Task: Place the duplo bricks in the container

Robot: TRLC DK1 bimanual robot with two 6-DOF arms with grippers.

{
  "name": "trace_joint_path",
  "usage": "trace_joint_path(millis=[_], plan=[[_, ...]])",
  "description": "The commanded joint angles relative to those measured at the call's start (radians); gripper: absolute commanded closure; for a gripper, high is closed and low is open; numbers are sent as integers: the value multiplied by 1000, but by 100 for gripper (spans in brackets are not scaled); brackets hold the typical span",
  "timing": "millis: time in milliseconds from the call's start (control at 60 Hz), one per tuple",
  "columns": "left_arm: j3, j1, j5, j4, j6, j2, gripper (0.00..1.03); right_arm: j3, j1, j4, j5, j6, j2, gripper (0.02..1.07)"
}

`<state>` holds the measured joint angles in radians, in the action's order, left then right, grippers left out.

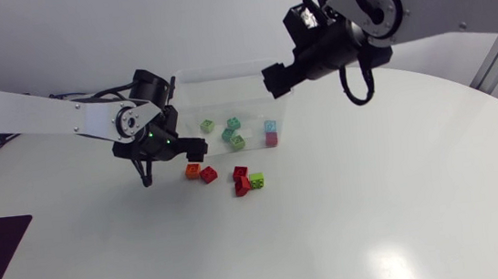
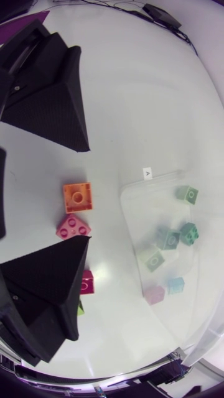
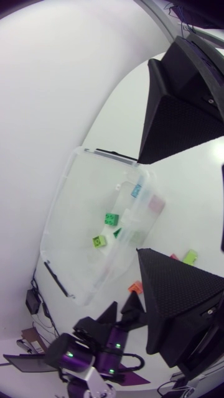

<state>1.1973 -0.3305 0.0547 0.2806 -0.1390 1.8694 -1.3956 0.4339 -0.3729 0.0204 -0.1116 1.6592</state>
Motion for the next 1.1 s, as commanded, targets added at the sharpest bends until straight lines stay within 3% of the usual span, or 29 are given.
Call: trace_joint_path(millis=[0, 333, 750, 1083], plan=[[45, -7, 19, -14, -28, 65, 14, 127, 22, 29, -7, -2, -55, 8], [68, -19, 70, -47, -28, 145, 22, 391, 32, 131, 0, -3, -164, 8], [-33, -22, 79, -110, -33, 155, 66, 500, 81, 233, -2, -7, -107, 8], [-81, -24, 79, -123, -30, 155, 71, 478, 149, 267, -27, 6, -16, 8]])
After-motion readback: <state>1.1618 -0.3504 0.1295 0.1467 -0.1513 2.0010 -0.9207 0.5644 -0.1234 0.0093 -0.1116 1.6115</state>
